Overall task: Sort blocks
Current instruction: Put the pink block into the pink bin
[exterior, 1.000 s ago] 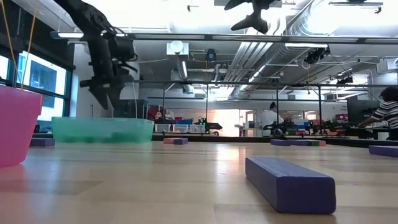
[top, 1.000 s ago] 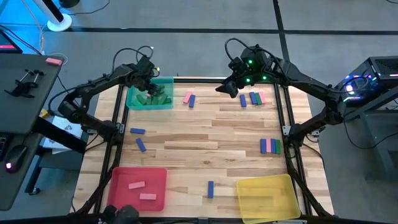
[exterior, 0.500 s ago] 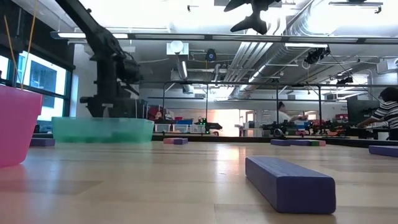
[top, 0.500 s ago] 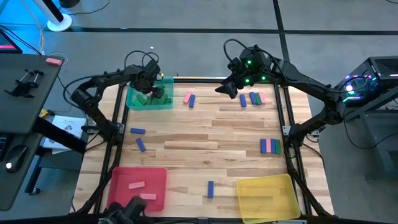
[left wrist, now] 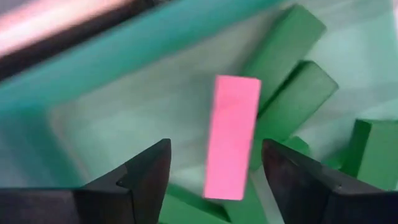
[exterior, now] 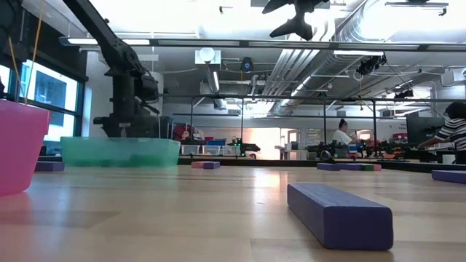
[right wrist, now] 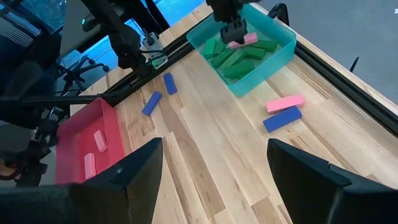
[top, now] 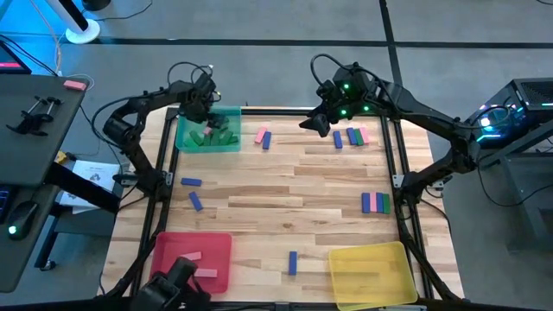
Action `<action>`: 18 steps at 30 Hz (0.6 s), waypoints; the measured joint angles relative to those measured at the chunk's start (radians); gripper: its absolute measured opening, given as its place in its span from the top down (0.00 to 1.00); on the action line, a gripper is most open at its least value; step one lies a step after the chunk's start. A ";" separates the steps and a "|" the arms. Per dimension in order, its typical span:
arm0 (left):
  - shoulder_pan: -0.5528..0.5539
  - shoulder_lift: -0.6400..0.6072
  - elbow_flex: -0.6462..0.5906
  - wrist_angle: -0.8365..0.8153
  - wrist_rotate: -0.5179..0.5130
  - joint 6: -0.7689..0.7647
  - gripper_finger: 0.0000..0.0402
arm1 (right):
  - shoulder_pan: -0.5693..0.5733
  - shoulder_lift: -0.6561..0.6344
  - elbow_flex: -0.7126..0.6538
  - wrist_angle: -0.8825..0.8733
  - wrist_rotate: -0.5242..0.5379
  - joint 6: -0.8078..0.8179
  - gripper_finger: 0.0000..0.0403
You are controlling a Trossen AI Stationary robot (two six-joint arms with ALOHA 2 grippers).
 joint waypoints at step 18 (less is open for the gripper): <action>-0.022 0.062 0.003 0.002 0.000 0.037 0.84 | 0.000 0.000 0.000 0.000 0.000 0.007 0.35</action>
